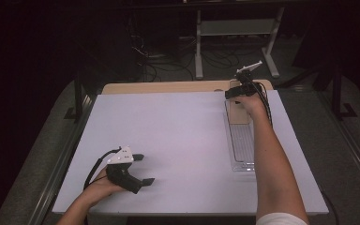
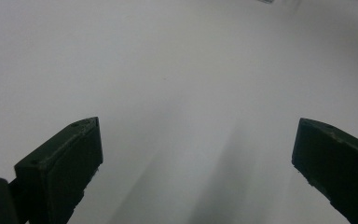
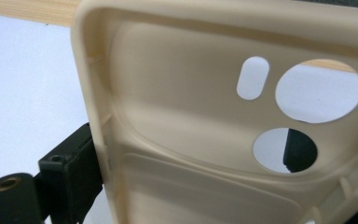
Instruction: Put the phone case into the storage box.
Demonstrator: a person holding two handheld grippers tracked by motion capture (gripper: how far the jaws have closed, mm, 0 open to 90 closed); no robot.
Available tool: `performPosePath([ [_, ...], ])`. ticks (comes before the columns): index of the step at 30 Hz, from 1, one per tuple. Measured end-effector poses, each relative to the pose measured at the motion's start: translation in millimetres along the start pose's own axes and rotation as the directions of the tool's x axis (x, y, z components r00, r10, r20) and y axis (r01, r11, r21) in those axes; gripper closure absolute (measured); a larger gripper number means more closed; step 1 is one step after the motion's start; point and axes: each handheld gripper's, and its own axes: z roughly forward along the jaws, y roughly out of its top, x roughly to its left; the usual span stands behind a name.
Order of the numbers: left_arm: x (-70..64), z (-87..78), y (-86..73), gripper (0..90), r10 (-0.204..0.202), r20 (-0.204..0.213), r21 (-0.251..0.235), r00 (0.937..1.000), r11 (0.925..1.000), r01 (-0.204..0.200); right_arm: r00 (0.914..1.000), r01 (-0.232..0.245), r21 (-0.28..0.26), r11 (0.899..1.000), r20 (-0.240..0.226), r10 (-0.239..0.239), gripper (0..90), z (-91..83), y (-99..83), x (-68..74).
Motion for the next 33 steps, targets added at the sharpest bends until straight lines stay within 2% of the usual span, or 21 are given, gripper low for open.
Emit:
performPosePath([
  [12,-0.8,0.3,0.1,1.4,-0.001,0.001,0.004,1.0,1.0,0.001,0.9999,0.0,-0.014,1.0,-0.015,0.0,7.9,-3.3,0.5,-1.0],
  [22,-0.2,0.0,0.0,1.4,0.006,-0.001,0.016,1.0,0.9999,-0.006,0.9997,-0.004,-0.021,1.0,-0.023,0.003,2.3,-9.6,0.2,-3.4],
  [24,-0.3,0.2,-0.2,1.4,0.003,0.001,0.016,1.0,0.9999,-0.003,0.9998,0.0,-0.026,1.0,-0.021,0.0,2.2,-13.3,0.1,-3.2],
  [30,0.8,-0.8,0.1,1.4,0.008,-0.004,0.017,1.0,0.9998,-0.007,0.9982,0.016,-0.065,0.998,-0.056,-0.019,1.4,-32.5,-2.2,-1.1],
  [33,1.6,-1.3,0.9,1.4,0.008,-0.002,0.019,1.0,0.9998,-0.008,0.9966,0.039,-0.084,0.996,-0.069,-0.045,1.4,-44.1,-3.8,1.7],
])
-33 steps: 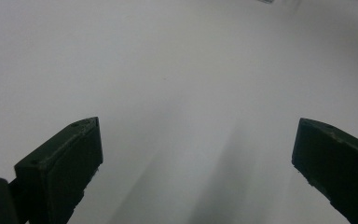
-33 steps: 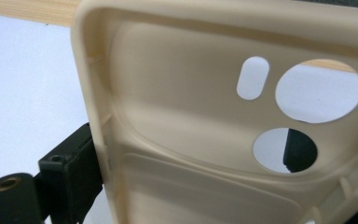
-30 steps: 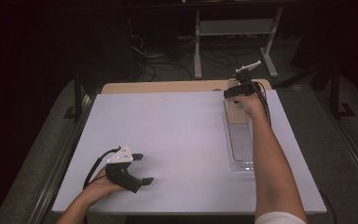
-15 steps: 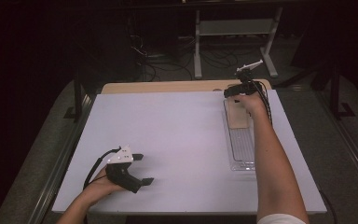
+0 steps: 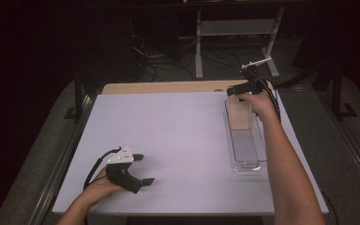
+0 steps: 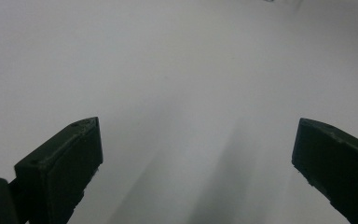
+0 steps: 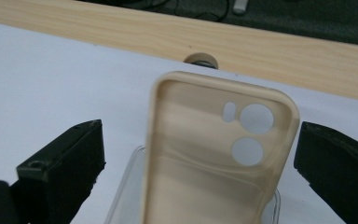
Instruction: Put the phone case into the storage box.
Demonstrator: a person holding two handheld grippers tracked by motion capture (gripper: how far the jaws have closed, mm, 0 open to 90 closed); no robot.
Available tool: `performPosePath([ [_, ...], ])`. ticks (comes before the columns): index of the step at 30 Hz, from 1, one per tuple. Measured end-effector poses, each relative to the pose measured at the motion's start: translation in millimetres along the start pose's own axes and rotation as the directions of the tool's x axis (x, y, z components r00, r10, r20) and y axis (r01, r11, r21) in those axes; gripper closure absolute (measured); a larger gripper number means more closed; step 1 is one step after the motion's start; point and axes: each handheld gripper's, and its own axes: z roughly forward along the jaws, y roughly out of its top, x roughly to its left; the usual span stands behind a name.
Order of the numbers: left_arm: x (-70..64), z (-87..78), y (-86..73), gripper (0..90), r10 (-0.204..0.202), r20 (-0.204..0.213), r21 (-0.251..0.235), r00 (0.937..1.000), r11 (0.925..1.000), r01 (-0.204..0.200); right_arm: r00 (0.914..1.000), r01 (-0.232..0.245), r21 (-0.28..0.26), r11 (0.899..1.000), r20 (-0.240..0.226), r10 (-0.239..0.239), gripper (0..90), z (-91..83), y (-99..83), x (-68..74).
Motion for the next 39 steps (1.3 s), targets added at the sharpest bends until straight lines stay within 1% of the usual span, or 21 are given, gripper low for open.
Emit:
performPosePath([
  [4,0.5,-0.9,1.4,1.4,-0.012,-0.005,-0.021,0.9999,0.9997,0.012,0.999,0.03,-0.041,0.999,-0.032,-0.031,1.4,-17.0,-2.9,3.3],
  [5,1.5,-1.3,1.9,1.4,-0.005,-0.006,-0.024,1.0,0.9997,0.005,0.9986,0.03,-0.049,0.998,-0.041,-0.032,1.4,-20.8,-4.5,3.8],
  [6,1.5,-1.5,1.9,1.4,-0.01,-0.006,-0.026,0.9999,0.9996,0.01,0.998,0.037,-0.057,0.998,-0.048,-0.04,1.4,-24.0,-6.4,4.0],
  [7,1.9,-1.7,2.0,1.4,-0.007,-0.006,-0.026,1.0,0.9996,0.007,0.9973,0.043,-0.062,0.997,-0.058,-0.046,1.4,-26.9,-8.6,4.5],
  [10,1.9,-1.4,1.4,1.4,-0.007,-0.005,-0.021,1.0,0.9998,0.007,0.994,0.073,-0.083,0.994,-0.075,-0.08,1.4,-33.5,-16.6,6.1],
  [11,0.5,-0.5,1.1,1.4,-0.021,-0.001,-0.035,0.9998,0.9992,0.021,0.9926,0.082,-0.087,0.993,-0.082,-0.089,1.4,-36.0,-19.7,7.1],
  [13,0.6,-1.1,1.1,1.4,-0.014,-0.001,-0.028,0.9999,0.9995,0.014,0.9887,0.099,-0.107,0.989,-0.102,-0.11,1.4,-40.6,-26.9,9.4],
  [15,0.1,-1.8,0.9,1.4,-0.017,-0.003,-0.026,0.9999,0.9995,0.017,0.9858,0.109,-0.115,0.987,-0.115,-0.123,1.4,-44.8,-32.9,12.0],
  [18,0.9,-2.2,1.6,1.4,-0.01,-0.004,-0.023,0.9999,0.9997,0.01,0.979,0.129,-0.134,0.983,-0.141,-0.147,1.4,-51.8,-43.2,16.8],
  [21,1.3,-2.6,2.7,1.4,-0.007,-0.002,-0.025,1.0,0.9997,0.007,0.9711,0.137,-0.153,0.979,-0.174,-0.163,1.5,-59.9,-54.5,20.5],
  [23,2.6,-4.2,4.0,1.4,-0.007,0.002,-0.017,1.0,0.9998,0.007,0.9653,0.133,-0.158,0.978,-0.203,-0.164,1.5,-64.6,-61.7,22.7],
  [28,4.3,-8.3,8.5,1.4,-0.007,0.008,-0.026,0.9999,0.9996,0.007,0.95,0.137,-0.178,0.974,-0.255,-0.18,1.5,-74.1,-80.3,27.3],
  [29,4.8,-9.1,9.4,1.4,-0.003,0.011,-0.028,0.9999,0.9996,0.003,0.9473,0.142,-0.184,0.973,-0.26,-0.187,1.5,-75.5,-84.0,27.7],
  [32,6.6,-12.2,12.7,1.4,0.007,0.015,-0.022,0.9999,0.9997,-0.006,0.9408,0.141,-0.192,0.971,-0.279,-0.192,1.5,-78.3,-96.1,29.1],
  [34,7.5,-13.8,14.8,1.4,0.001,0.02,-0.028,0.9998,0.9996,0.0,0.9368,0.148,-0.195,0.97,-0.287,-0.201,1.5,-79.7,-104.3,29.7],
  [35,8.1,-15.0,16.2,1.4,0.005,0.022,-0.027,0.9997,0.9996,-0.004,0.935,0.148,-0.195,0.97,-0.292,-0.201,1.5,-80.5,-108.5,30.3],
  [36,8.6,-16.0,17.1,1.4,0.004,0.025,-0.029,0.9997,0.9996,-0.003,0.9323,0.152,-0.198,0.968,-0.296,-0.207,1.5,-81.2,-112.8,30.7],
  [37,8.8,-15.8,17.9,1.4,0.002,0.025,-0.044,0.9997,0.9991,-0.001,0.9307,0.154,-0.2,0.968,-0.3,-0.21,1.5,-81.8,-117.3,31.0],
  [38,9.4,-17.2,18.9,1.4,0.006,0.025,-0.036,0.9997,0.9994,-0.005,0.9274,0.144,-0.192,0.971,-0.316,-0.2,1.5,-82.8,-122.3,31.8],
  [39,8.8,-17.8,19.5,1.5,-0.003,0.026,-0.04,0.9996,0.9992,0.004,0.9234,0.141,-0.195,0.971,-0.328,-0.2,1.5,-84.0,-126.8,32.0],
])
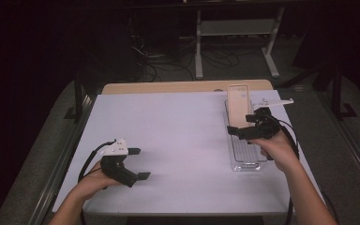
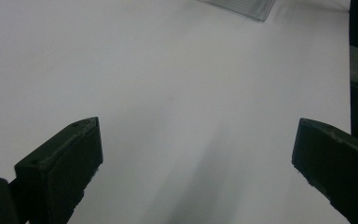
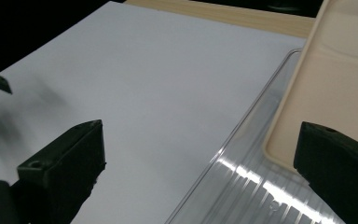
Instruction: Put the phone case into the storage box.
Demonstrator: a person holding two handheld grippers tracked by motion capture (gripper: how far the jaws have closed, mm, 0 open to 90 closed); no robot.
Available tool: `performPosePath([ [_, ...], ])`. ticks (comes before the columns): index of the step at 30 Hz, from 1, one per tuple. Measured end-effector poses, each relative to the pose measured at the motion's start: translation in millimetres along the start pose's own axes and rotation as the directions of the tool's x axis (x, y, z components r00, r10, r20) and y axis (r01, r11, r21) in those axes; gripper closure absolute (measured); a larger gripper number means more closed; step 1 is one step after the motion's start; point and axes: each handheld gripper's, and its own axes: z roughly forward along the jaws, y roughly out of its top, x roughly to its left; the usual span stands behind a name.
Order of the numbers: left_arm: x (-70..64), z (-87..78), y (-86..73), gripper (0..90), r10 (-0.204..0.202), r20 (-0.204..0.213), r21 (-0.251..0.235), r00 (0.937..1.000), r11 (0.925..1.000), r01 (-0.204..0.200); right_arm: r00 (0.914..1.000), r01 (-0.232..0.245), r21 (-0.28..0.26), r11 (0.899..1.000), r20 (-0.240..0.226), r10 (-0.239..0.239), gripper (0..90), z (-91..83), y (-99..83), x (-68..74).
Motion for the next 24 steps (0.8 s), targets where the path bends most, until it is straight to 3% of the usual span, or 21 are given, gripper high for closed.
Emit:
performPosePath([
  [4,2.0,-3.1,3.6,1.5,0.004,0.003,-0.003,1.0,1.0,-0.004,0.9996,0.011,-0.028,1.0,-0.024,-0.012,1.5,-5.6,-14.9,5.2],
  [8,2.9,-3.6,5.9,1.5,-0.006,0.004,0.007,1.0,1.0,0.006,0.9981,0.034,-0.027,0.999,-0.05,-0.035,1.5,-9.3,-26.2,10.0],
  [13,2.9,-3.4,10.3,1.5,0.01,0.002,0.019,0.9999,0.9998,-0.01,0.9965,0.051,-0.015,0.999,-0.066,-0.052,1.5,-12.8,-36.8,15.5],
  [24,5.8,-11.7,20.6,1.5,-0.007,-0.004,-0.016,1.0,0.9998,0.007,0.9902,0.101,-0.002,0.995,-0.097,-0.101,1.6,-17.2,-59.4,25.4],
])
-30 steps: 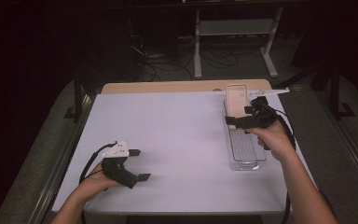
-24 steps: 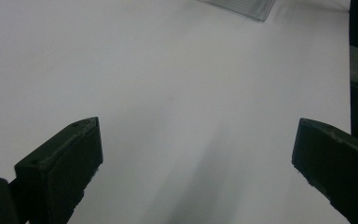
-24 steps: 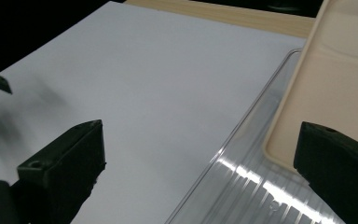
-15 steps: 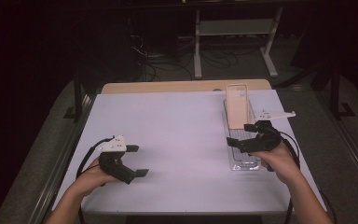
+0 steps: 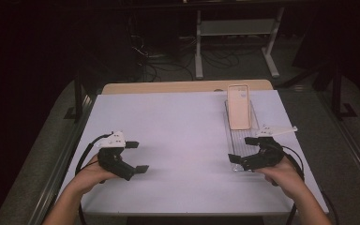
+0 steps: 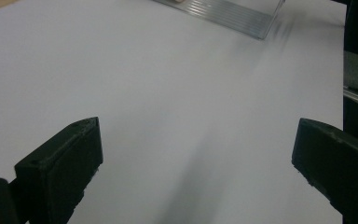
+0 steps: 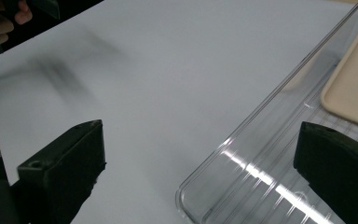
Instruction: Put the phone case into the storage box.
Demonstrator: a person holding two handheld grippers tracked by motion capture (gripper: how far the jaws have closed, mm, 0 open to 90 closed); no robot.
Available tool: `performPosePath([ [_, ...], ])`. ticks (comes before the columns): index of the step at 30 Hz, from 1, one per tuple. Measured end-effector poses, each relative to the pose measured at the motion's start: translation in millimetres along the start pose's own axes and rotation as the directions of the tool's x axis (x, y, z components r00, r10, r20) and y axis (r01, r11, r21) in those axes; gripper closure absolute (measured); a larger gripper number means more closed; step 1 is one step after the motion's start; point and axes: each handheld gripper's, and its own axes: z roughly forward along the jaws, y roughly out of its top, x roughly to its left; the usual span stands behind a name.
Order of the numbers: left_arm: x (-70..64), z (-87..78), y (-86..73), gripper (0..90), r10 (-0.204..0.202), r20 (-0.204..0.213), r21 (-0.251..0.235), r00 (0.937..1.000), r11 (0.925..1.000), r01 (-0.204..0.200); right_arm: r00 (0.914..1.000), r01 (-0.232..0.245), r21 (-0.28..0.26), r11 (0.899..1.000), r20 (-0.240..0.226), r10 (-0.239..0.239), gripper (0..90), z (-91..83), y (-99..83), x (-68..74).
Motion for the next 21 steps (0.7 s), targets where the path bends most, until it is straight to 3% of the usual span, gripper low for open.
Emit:
performPosePath([
  [8,-0.3,-3.2,1.5,1.5,-0.003,0.005,-0.006,1.0,1.0,0.003,1.0,-0.002,0.028,1.0,-0.004,0.003,1.6,4.4,-9.3,1.7],
  [18,-0.2,-4.1,1.9,1.5,0.01,0.015,-0.004,0.9998,0.9999,-0.01,1.0,0.009,0.02,1.0,-0.003,-0.009,1.6,4.6,-10.2,1.8],
  [21,-1.1,-3.2,1.7,1.5,-0.002,0.016,-0.005,0.9999,1.0,0.002,1.0,0.008,0.017,1.0,-0.003,-0.008,1.7,4.4,-10.1,1.4],
])
